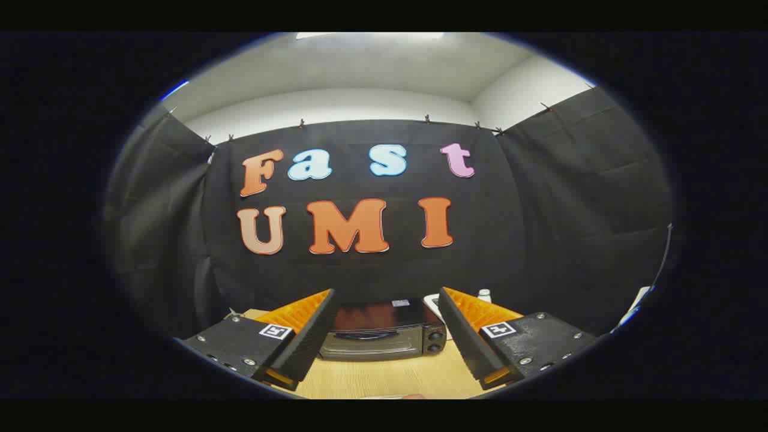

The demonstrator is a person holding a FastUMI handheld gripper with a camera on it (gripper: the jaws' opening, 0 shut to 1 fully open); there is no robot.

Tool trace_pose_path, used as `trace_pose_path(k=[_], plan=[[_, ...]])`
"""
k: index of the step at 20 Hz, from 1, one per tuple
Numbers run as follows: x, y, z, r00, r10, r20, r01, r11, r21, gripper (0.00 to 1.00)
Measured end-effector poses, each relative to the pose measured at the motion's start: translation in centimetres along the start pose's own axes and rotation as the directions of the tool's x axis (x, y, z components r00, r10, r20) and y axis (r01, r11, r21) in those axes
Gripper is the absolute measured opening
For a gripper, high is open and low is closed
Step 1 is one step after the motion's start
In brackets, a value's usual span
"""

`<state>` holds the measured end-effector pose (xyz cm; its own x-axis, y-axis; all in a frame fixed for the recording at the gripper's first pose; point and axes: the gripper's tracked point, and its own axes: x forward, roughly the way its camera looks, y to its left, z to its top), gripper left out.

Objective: Open the toaster oven, put the food inside, and close the toaster oven door.

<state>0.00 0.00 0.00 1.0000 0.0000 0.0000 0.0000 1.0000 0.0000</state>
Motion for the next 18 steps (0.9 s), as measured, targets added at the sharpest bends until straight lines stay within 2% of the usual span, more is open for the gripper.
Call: trace_pose_path(k=[5, 10, 18], plan=[[1.1, -0.8, 0.2, 0.999, -0.044, 0.005, 0.044, 0.997, -0.063, 0.99], [1.9, 0.2, -0.5, 1.000, 0.008, -0.026, -0.009, 0.998, -0.055, 0.99], [2.8, -0.1, -1.7, 0.999, 0.009, -0.040, -0.011, 0.999, -0.053, 0.99]])
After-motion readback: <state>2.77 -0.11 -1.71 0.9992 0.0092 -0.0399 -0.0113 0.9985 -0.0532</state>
